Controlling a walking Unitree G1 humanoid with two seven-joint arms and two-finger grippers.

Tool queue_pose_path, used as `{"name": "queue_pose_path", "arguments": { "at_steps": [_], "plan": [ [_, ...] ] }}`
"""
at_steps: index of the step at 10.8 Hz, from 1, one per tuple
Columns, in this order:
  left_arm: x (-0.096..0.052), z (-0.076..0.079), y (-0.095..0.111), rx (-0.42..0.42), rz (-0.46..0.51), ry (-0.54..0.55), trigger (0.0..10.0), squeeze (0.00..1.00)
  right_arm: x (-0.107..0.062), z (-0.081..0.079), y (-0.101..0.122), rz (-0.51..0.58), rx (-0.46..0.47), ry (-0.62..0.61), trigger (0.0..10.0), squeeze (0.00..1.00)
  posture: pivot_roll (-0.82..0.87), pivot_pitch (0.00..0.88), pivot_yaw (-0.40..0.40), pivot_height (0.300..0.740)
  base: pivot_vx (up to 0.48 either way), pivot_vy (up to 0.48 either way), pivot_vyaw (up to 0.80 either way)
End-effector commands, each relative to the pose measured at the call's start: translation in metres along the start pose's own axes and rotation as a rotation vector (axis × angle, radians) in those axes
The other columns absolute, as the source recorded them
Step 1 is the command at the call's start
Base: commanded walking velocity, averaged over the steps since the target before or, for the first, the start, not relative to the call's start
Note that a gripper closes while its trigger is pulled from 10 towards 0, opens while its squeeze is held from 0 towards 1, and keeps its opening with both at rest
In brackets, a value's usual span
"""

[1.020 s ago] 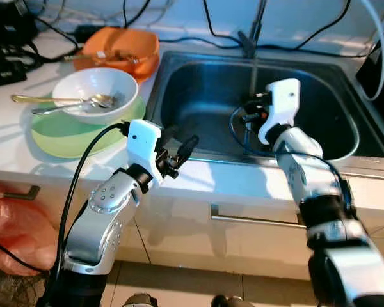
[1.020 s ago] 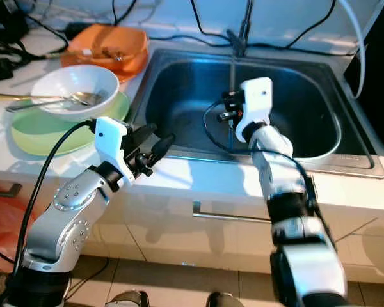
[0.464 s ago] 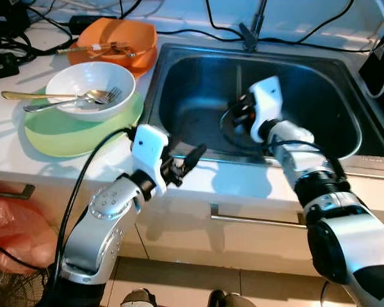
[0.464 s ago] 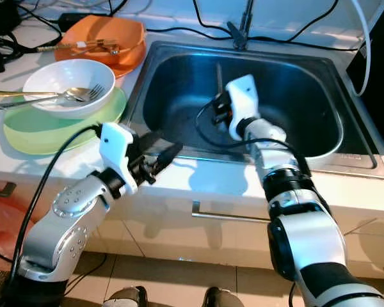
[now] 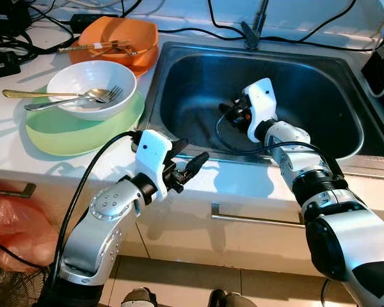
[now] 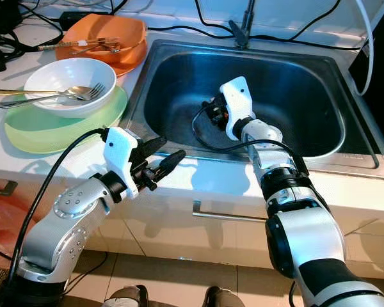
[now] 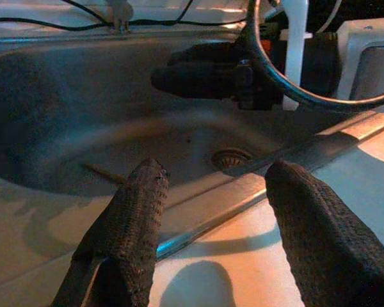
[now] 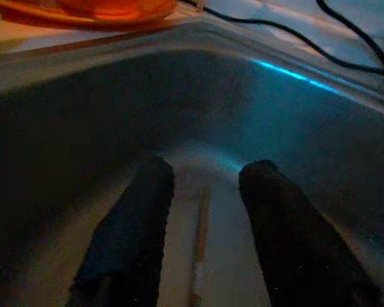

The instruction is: Kitchen organization

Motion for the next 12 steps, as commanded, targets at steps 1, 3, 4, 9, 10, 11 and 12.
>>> {"name": "queue_pose_path", "arguments": {
  "at_steps": [1, 3, 4, 9, 10, 11, 12],
  "plan": [
    [0.001, -0.002, 0.007, 0.017, 0.026, 0.011, 10.0, 0.00, 0.002, 0.001, 0.014, 0.032, -0.041, 0.020, 10.0, 1.00, 0.16, 0.130, -0.048, 0.740, 0.000, 0.000, 0.00],
    [0.006, -0.035, 0.035, 0.105, 0.130, 0.182, 10.0, 0.00, -0.001, 0.002, 0.029, 0.095, -0.047, 0.054, 10.0, 1.00, 0.15, 0.104, -0.049, 0.740, 0.000, 0.000, 0.00],
    [0.005, -0.047, 0.044, 0.123, 0.167, 0.245, 10.0, 0.00, -0.003, 0.002, 0.024, 0.071, -0.054, 0.046, 10.0, 0.00, 0.15, 0.092, -0.047, 0.740, 0.000, 0.000, 0.00],
    [-0.011, -0.085, 0.064, 0.165, 0.307, 0.508, 10.0, 0.00, -0.018, -0.031, 0.028, 0.091, 0.011, 0.032, 10.0, 0.00, 0.13, 0.051, -0.040, 0.740, 0.000, 0.000, 0.00],
    [-0.016, -0.092, 0.062, 0.160, 0.313, 0.557, 10.0, 0.00, -0.021, -0.030, 0.032, 0.132, 0.094, -0.026, 10.0, 0.00, 0.13, 0.048, -0.042, 0.740, 0.000, 0.000, 0.00],
    [-0.017, -0.094, 0.061, 0.153, 0.316, 0.573, 10.0, 0.00, -0.024, -0.023, 0.033, 0.149, 0.147, -0.116, 10.0, 0.00, 0.13, 0.048, -0.042, 0.740, 0.000, 0.000, 0.00],
    [-0.024, -0.102, 0.062, 0.155, 0.324, 0.632, 10.0, 0.00, -0.030, -0.012, 0.038, 0.211, 0.266, -0.173, 10.0, 0.00, 0.13, 0.048, -0.042, 0.740, 0.000, 0.000, 0.00]
  ]
}}
Point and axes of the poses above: a point about 5 cm out from each wrist's last joint towards the gripper, its own x axis pointing out of the wrist towards the gripper, its own y axis along the axis of the wrist's last joint, z = x × y, the point moved 3 cm from there along x, pointing out of the wrist towards the gripper, and after that the axes turned 3 degrees about x, right-handed, at the moved point
